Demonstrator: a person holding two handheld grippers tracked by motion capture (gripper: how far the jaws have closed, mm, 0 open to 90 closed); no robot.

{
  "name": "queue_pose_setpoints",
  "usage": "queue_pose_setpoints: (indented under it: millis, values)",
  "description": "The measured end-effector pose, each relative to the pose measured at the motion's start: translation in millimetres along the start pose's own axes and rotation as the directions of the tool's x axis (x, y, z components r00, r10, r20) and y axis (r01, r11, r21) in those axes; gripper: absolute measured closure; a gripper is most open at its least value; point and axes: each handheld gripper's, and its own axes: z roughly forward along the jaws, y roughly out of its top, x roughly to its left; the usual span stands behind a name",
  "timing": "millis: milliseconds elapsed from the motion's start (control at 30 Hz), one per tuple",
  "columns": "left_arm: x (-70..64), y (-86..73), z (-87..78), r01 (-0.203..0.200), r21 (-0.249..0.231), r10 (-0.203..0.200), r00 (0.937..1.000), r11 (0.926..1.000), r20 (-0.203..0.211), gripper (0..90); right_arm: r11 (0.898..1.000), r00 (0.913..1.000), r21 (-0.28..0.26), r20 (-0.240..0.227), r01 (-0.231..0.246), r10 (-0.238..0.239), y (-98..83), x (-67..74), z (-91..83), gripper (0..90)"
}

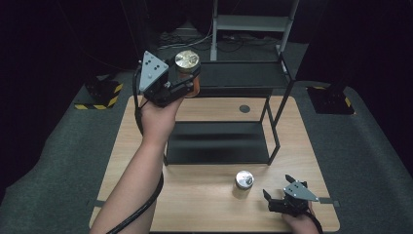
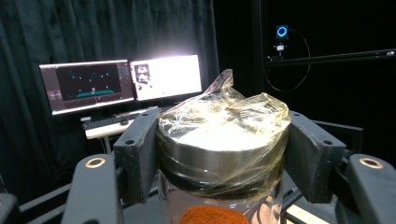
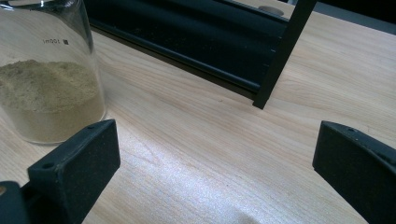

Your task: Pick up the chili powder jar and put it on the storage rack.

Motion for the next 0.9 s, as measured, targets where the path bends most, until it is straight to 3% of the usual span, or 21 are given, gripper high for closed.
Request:
queue_pose_setpoints:
  millis: [67, 133, 900]
  values:
    - [0.4, 0.1, 2.0, 0.004, -0.002, -0.004, 1.0000, 1.0000, -0.002, 34.6, 1.000, 1.0000, 0.000, -0.001, 0.001, -0.001, 0.0, 0.0, 0.0, 0.0]
    - [3.2, -0.8, 8.2, 0.033, -0.009, -0.033, 0.9994, 0.9994, -0.005, 34.6, 1.000, 1.0000, 0.000, -0.001, -0.001, 0.001, 0.0, 0.0, -0.1, 0.0]
    - [9.6, -1.6, 49.8, 0.054, 0.039, -0.051, 0.9964, 0.9978, -0.067, 34.6, 1.000, 0.9998, -0.008, -0.011, -0.014, 0.014, -1.6, -3.2, -0.9, 0.0]
